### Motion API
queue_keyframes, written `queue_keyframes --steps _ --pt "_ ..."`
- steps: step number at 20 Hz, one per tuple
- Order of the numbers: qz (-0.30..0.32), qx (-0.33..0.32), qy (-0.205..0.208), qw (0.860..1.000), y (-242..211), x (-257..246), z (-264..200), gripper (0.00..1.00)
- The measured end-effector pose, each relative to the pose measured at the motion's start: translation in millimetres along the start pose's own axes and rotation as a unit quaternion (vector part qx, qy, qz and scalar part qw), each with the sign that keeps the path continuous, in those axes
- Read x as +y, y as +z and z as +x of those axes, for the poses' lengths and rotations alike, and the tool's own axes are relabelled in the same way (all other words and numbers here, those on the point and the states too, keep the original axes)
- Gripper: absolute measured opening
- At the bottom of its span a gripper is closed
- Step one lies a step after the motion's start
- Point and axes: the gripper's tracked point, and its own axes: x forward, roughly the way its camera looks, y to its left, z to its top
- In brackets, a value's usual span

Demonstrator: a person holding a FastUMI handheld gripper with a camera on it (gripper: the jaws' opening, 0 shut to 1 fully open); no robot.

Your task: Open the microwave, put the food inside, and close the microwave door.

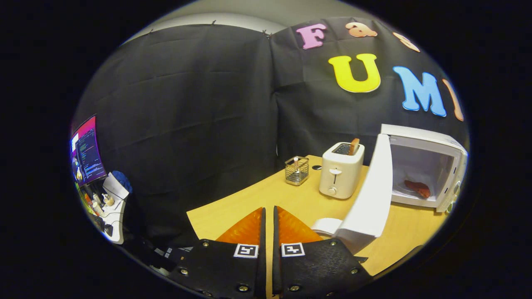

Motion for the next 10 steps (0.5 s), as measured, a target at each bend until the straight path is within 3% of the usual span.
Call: queue_keyframes --steps 1,4,10 --pt "0.007 0.001 0.002 1.000 -3 1 2 0.01" --pt "-0.027 -0.001 -0.016 1.000 -3 -9 0 0.01" --pt "-0.017 0.001 -0.008 1.000 -7 -20 -20 0.01"
